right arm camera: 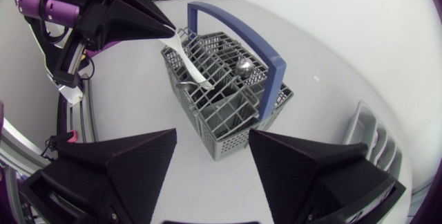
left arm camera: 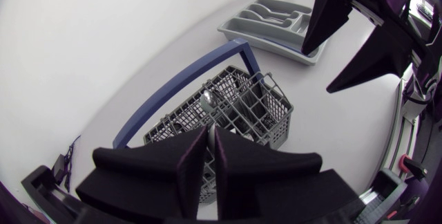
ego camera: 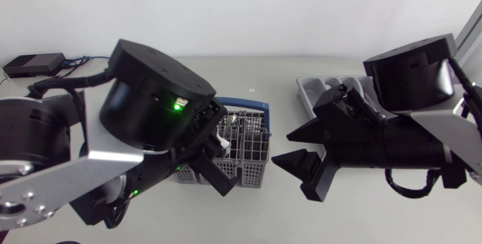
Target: Unload the cutlery basket into the drawer organizer.
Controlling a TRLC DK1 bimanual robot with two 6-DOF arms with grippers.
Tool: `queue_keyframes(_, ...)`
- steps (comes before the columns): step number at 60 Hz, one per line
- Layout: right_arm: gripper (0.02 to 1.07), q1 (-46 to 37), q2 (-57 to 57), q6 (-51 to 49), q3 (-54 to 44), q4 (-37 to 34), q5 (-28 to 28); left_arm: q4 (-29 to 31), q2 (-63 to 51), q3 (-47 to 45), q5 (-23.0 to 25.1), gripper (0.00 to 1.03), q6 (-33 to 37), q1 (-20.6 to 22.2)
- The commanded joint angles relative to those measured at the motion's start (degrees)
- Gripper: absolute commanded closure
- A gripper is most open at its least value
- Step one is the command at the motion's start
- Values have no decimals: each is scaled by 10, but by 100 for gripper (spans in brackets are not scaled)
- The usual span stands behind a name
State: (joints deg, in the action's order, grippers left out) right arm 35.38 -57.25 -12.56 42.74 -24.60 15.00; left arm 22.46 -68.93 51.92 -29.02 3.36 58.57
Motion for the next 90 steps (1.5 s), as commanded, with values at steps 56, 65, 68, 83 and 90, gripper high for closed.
queue_keyframes(56,31,36,-48,-24,-34,32,0,-33,-31,49,-58,100,-89,-9)
queue_keyframes(65,31,36,-51,-26,-33,32,0,-28,-39,45,-75,100,-79,8)
queue_keyframes(68,31,36,-52,-26,-32,32,0,-27,-46,45,-84,100,-78,14)
queue_keyframes(83,31,34,-51,-28,-38,32,0,-2,-81,57,-145,100,-60,37)
queue_keyframes(90,31,33,-51,-28,-42,33,0,6,-82,61,-168,100,-50,38)
